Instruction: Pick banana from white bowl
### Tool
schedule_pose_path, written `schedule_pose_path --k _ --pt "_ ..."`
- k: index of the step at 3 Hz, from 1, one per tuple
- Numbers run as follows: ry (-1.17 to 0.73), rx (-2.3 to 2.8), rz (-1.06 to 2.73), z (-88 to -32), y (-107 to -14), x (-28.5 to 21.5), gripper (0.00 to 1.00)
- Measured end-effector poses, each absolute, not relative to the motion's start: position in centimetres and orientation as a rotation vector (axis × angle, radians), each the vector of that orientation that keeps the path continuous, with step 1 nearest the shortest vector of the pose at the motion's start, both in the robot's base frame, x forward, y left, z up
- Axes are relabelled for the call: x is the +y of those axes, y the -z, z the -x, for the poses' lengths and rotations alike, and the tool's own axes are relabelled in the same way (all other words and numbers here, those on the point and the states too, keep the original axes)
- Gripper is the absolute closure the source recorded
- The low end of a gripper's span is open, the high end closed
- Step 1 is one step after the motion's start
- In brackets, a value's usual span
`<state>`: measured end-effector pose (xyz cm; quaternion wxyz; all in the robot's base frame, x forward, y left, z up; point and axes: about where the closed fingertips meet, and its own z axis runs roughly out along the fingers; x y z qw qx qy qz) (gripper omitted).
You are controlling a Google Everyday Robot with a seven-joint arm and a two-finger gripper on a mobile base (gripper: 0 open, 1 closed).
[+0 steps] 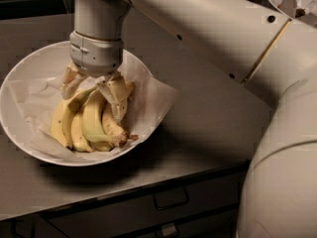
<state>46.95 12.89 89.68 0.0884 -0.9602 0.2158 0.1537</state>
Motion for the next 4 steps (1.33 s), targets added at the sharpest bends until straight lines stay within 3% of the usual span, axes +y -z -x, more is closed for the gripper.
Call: schedule_pose_path --k 1,4 --pt "-0.457 0.642 2.857 -47.0 -89.7 12.9 0.4" --pt "-0.436 0.693 2.847 -48.4 -89.5 14.5 0.42"
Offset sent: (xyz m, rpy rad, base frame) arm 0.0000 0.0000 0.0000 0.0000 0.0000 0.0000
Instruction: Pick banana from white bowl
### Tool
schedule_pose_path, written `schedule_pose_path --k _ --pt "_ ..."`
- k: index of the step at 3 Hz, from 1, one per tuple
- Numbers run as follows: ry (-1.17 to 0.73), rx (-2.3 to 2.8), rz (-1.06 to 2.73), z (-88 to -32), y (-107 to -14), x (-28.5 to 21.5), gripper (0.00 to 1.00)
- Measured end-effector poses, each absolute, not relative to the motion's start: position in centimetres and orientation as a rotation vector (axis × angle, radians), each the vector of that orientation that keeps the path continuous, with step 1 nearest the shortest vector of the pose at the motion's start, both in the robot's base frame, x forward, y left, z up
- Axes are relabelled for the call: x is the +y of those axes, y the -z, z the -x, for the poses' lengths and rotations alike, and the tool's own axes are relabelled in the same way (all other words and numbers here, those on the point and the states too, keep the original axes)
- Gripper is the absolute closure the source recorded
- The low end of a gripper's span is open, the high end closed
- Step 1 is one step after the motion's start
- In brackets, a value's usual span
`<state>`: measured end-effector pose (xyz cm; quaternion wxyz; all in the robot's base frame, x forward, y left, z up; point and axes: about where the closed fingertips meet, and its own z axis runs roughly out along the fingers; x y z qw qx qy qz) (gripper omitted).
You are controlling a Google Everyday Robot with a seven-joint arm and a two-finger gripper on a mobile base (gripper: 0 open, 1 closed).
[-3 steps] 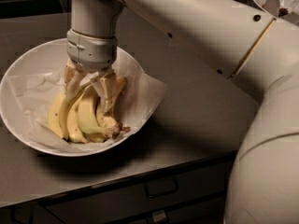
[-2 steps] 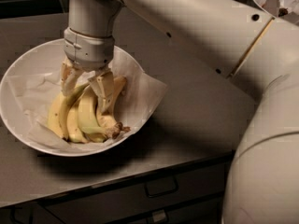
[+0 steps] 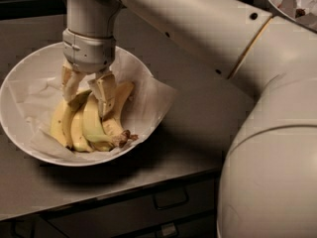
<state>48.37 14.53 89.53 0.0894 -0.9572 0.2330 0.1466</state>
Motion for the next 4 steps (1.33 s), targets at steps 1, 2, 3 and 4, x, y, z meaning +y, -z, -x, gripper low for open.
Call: schedule_pose_path --k 1,2,3,4 --pt "-0.447 0.706 2.854 -48.45 -89.5 14.66 0.43" --pt "-0.455 0.716 2.86 -48.47 -89.53 14.71 0.45" --pt "-0.458 0.737 2.862 -48.3 -89.55 14.47 0.44" --pt "-0.46 0.777 2.859 -47.76 -89.36 13.75 0.44"
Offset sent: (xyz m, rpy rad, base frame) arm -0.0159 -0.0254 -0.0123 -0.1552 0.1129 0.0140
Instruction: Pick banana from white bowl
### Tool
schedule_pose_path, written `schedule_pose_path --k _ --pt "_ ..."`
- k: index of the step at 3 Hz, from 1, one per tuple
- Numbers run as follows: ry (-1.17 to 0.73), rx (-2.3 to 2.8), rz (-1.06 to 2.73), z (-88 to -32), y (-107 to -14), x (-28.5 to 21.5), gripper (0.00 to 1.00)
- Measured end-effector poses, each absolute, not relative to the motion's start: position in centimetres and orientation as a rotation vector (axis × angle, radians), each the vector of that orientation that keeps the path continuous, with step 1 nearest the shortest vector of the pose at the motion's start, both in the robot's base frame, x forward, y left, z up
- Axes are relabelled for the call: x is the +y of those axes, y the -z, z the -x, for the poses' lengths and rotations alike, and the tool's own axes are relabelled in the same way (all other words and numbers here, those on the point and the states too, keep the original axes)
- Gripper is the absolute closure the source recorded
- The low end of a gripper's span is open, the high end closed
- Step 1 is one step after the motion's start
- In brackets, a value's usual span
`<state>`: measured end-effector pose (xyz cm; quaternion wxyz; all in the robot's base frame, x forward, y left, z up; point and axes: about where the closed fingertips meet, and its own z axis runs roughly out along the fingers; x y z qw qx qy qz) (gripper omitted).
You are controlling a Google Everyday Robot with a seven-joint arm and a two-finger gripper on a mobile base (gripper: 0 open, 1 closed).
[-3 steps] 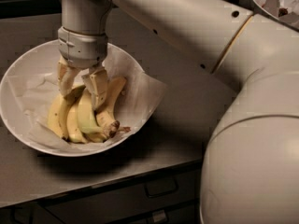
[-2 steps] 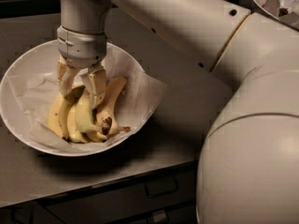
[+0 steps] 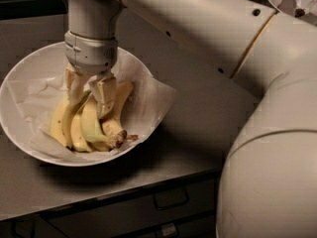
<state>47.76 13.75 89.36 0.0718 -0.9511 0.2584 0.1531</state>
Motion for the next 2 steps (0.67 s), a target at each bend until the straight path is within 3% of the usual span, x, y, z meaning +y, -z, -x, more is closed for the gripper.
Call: schedule_pose_path --k 2 --pt "-0.404 0.819 2.839 -46.11 -90.57 11.69 0.45"
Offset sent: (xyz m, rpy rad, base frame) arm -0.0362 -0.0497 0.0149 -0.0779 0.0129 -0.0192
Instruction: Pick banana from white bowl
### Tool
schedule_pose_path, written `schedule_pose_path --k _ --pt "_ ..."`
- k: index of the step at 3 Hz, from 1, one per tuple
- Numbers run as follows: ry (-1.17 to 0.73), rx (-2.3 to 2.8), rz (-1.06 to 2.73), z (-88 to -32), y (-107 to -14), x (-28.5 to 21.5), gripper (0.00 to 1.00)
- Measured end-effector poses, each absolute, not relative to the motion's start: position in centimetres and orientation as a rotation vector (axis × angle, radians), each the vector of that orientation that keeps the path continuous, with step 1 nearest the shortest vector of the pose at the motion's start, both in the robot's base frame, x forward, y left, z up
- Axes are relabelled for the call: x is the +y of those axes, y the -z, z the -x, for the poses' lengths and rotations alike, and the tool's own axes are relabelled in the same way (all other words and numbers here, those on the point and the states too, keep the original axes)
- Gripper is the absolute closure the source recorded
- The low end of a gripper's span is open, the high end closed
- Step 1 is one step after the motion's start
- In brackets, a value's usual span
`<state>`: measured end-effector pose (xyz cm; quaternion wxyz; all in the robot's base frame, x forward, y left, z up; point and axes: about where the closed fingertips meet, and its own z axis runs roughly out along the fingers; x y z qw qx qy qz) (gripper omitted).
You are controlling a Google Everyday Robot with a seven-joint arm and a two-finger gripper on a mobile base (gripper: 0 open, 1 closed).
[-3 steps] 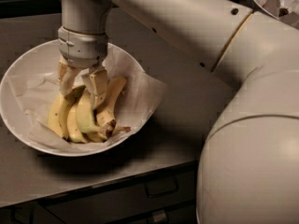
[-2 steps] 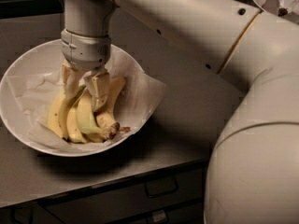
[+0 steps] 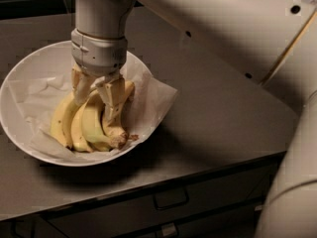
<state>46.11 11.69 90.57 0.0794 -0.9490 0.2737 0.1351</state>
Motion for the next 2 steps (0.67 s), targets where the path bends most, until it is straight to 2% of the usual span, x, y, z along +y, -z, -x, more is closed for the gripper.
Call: schedule_pose_path --k 2 --pt "-0.423 0.808 2.87 -46.44 -90.45 12.15 0.46"
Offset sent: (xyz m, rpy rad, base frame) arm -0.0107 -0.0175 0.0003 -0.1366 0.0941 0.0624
